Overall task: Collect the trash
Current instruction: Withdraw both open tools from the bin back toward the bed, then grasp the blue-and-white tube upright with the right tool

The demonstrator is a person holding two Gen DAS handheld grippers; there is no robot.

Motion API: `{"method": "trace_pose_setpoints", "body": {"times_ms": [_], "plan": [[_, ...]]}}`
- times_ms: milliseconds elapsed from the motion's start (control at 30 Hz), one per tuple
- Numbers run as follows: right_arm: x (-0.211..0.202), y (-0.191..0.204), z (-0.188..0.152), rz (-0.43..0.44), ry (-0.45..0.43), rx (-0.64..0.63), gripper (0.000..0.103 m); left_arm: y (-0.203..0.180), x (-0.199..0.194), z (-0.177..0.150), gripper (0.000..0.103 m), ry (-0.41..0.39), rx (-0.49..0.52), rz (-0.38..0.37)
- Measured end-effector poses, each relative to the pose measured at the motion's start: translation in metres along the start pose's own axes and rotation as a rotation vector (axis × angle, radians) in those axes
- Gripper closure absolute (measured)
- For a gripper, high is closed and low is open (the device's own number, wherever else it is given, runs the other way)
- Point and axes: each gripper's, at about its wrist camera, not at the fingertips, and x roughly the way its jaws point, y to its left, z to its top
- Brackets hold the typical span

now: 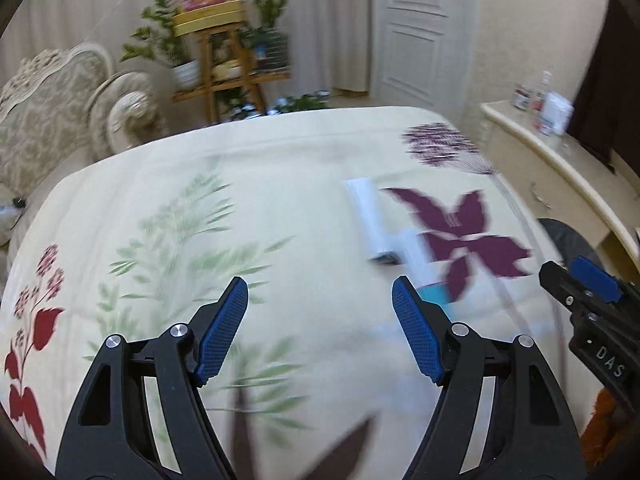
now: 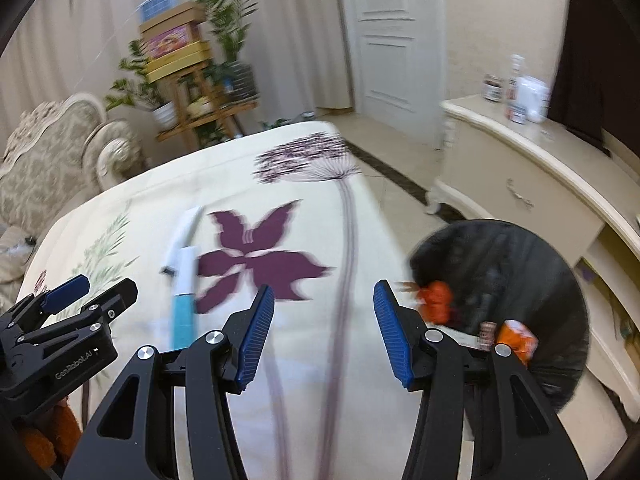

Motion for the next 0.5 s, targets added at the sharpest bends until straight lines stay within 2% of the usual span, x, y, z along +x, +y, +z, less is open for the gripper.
{"method": "trace_pose_setpoints", "body": {"times_ms": [267,500], "plan": [[0.019,0.056,0.000,0.052,0.043,-0.087,0.051,0.054,0.006,-0.010,0.030,0.028,-0.070,0.062],[0.033,0.078,-0.004,0.055,0.081,-0.132,0.053,0.067,0.010,-0.015,0.030,0.041,-0.091,0.064]]}}
